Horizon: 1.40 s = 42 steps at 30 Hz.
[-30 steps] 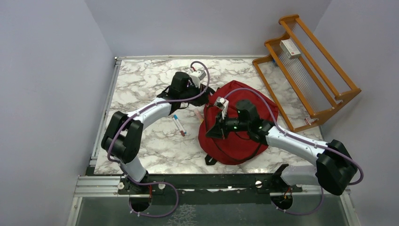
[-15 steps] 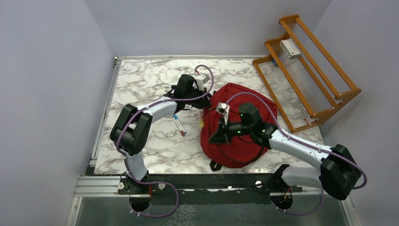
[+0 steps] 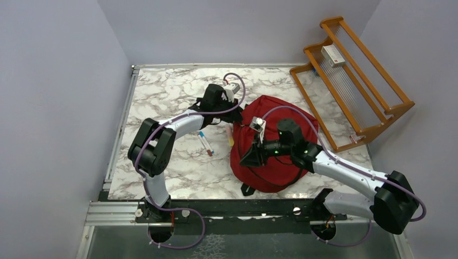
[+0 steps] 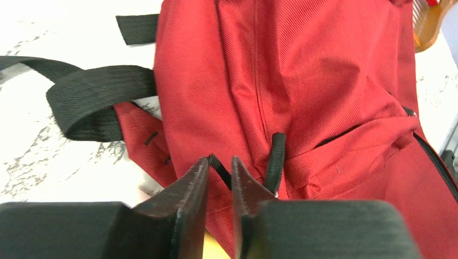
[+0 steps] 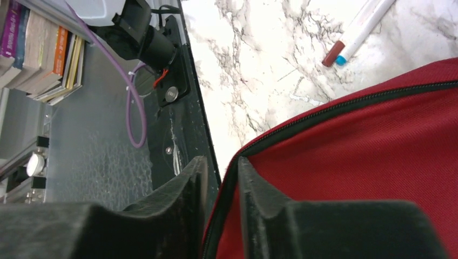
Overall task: Pack the student bag
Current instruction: Zip the student bag at the center of the board, then adjust the student bag at the center of the board.
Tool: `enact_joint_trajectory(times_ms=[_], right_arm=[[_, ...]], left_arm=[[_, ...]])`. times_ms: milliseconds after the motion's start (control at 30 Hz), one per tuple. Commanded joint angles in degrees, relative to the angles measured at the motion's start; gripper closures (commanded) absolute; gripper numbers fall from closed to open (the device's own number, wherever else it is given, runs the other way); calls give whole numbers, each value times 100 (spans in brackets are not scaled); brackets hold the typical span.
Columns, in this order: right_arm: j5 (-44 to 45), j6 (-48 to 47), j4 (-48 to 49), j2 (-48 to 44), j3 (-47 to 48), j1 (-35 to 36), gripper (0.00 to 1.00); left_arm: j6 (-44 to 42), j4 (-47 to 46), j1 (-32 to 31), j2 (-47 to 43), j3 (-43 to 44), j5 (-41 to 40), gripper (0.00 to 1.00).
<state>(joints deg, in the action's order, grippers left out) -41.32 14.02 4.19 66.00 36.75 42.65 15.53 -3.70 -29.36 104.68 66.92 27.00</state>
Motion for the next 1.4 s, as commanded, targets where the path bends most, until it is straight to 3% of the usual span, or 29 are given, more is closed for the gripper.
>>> enact_joint_trajectory(times_ms=[0,233,467,500,533,667,833,967,1133,1167,1200,1367], right_arm=[[305,288,-21,-338,110,120,65],[2108,490,-852,-741,583,125,59],[5404,1545,-2016,-1068,792,123,52],[5814,1733,-2197,-1059,811,121,49],[6128,1870,-2392,-1026,838,116,48],[6804,2173,-2952,-681,1055,57,40],[6429,1947,-2979,-254,1220,-517,37],[5870,1751,-2818,-123,1242,-885,37],[5823,1757,-2853,-203,1221,-917,37],[5899,1784,-2897,-244,1212,-917,36],[6111,1872,-3056,-463,1157,-925,36],[6275,2006,-3242,-647,1115,-929,36]], left_arm=[[-85,-212,98,-439,183,-481,70],[-7,131,98,-1482,-192,-1226,40],[757,803,57,-2447,-966,-1554,16],[918,908,10,-2570,-1082,-1562,6],[1103,1020,-88,-2684,-1200,-1590,2],[1575,1362,-729,-3124,-1555,-2023,1],[1933,1625,-1207,-3271,-1784,-2269,1],[1993,1636,-1315,-3266,-1884,-2098,13],[1829,1621,-1438,-3104,-1889,-1937,31],[1819,1622,-1440,-3075,-1900,-1899,36],[1641,1581,-1436,-2919,-1897,-1825,51],[1316,1616,-1405,-2687,-1735,-1988,80]])
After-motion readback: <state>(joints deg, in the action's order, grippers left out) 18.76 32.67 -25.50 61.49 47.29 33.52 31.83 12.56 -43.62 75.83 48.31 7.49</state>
